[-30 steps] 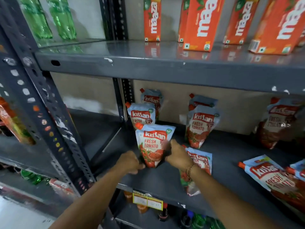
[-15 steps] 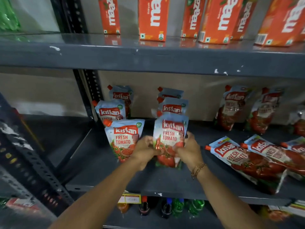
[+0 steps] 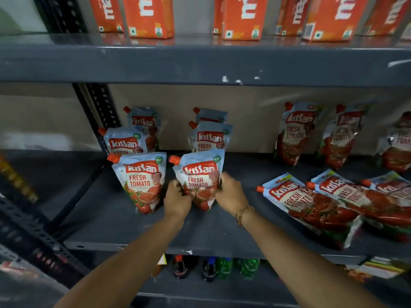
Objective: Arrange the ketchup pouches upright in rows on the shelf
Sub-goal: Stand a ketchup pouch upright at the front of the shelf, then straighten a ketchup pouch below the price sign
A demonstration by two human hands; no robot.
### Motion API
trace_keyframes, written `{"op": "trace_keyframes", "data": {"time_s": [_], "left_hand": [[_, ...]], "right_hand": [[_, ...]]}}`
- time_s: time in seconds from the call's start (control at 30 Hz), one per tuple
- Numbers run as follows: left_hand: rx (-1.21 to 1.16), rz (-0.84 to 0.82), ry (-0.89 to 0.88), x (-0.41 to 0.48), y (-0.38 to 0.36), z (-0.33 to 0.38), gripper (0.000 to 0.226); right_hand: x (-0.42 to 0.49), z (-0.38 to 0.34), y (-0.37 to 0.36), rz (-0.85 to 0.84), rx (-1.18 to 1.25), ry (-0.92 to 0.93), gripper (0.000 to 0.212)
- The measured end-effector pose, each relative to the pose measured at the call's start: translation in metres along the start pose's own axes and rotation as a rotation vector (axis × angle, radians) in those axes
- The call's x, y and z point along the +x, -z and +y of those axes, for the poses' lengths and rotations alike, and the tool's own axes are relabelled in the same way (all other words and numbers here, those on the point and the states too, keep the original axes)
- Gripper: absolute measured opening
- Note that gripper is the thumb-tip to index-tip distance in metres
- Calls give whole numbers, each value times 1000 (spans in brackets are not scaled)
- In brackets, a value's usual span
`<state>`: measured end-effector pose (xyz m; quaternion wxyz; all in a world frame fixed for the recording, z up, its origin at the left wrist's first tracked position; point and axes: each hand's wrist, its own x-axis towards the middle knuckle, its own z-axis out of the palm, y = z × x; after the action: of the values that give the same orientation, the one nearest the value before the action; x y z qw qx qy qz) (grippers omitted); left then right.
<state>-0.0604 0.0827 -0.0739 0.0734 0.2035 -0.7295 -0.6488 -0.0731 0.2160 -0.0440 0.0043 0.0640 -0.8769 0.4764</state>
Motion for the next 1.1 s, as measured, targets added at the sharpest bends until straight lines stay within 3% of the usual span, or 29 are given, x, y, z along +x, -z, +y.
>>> {"op": "trace_keyframes", "data": {"time_s": [0.13,0.2,0.27,0.37,0.43,0.53,0.6,0.7,0.83,0.93,1.0,1.1], "left_hand": [[-85,277,193,-17,-35,5,50],[-79,455,338,-31,-58,16,49],[-105,513,358,-43,-76,24,55],[-39,340,435,-64,-123,34,58],[-109,152,525,-75,-146,44,51],[-301,-212,737,-105,-199,56,18],[-287,-327,772,-119,-223,59,8],[-315,-280,639,-115,-237,54,40],[-320,-106,305,-96,-223,65,40],[-264,-73,-8,-87,-205,71,46],[-194,-96,-134,-85,-198,67,44],[-45,-16,-118,-83,-200,55,27]], "right_hand": [[0,12,35,-166,-188,-2,48],[1,27,69,-156,-458,-5,51],[2,42,106,-127,-732,-92,44],[-4,75,172,-178,-985,-280,45],[-4,87,188,-242,-991,-345,45],[-7,103,212,-249,-964,-283,39],[-7,112,222,-201,-869,-286,39],[-10,117,230,-98,-714,-271,39],[-16,114,234,125,-546,-27,31],[-18,115,231,291,-337,157,25],[-20,120,222,278,-266,116,23],[-18,131,208,155,-199,-42,26]]}}
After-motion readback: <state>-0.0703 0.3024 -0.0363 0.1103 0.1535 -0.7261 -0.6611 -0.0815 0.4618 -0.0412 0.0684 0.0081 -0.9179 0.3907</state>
